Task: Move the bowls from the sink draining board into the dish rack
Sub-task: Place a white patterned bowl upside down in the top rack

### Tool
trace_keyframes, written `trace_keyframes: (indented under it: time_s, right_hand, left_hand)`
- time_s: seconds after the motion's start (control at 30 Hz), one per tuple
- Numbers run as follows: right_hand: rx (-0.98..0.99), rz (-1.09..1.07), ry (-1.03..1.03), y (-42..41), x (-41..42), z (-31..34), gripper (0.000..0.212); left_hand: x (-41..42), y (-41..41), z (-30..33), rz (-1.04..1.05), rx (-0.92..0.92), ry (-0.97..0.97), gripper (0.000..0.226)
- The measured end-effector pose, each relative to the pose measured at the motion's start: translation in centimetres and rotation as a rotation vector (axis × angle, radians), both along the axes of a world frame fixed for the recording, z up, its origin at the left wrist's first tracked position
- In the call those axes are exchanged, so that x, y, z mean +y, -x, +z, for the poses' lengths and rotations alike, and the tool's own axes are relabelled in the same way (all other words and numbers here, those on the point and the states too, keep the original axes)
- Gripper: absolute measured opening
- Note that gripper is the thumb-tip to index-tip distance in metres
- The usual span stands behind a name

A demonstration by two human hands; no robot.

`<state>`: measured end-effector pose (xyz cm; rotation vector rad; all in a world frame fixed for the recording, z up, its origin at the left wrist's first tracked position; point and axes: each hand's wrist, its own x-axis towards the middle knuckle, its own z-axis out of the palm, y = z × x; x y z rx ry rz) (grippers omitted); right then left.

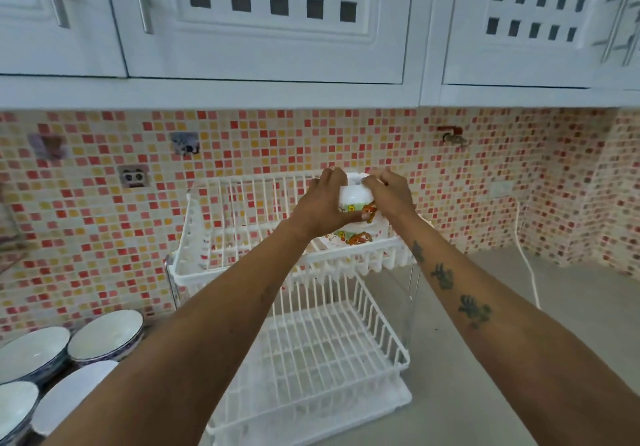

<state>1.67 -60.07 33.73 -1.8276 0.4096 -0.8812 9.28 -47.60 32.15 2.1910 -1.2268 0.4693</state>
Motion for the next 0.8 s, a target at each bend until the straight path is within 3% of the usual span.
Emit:
trace_keyframes:
  time_s: [0.2,0.47,0.57,0.67,0.8]
  right_hand:
    - [0.200,-0.027,0.095,-0.9,-0.9,-0.7,0.032]
    - [0.212,-0.093,0.252,-1.2,-0.7,-1.0,0.026]
    - [-0.093,-0.195,0.414,-1.1,0.8,-0.5,0.027]
    - [-0.408,-0.088,0.319,-1.6,5.8,0.2,0.028]
    - [-0.625,0.156,0.135,-2.8,16.4,1.0,0.019]
  left_hand:
    - [-0.3,-0.3,-0.6,-0.037,0.120,-0.162,0.079]
    - [1.6,0.4,-0.3,-0.031,0.290,-0.083,0.071]
    - [3.8,1.0,0.3,-0.018,0.274,0.015,0.064]
    - [7.6,0.8,2.0,0.019,0.237,0.153,0.047]
    - [16.0,-0.1,5.3,0.143,0.173,0.409,0.025]
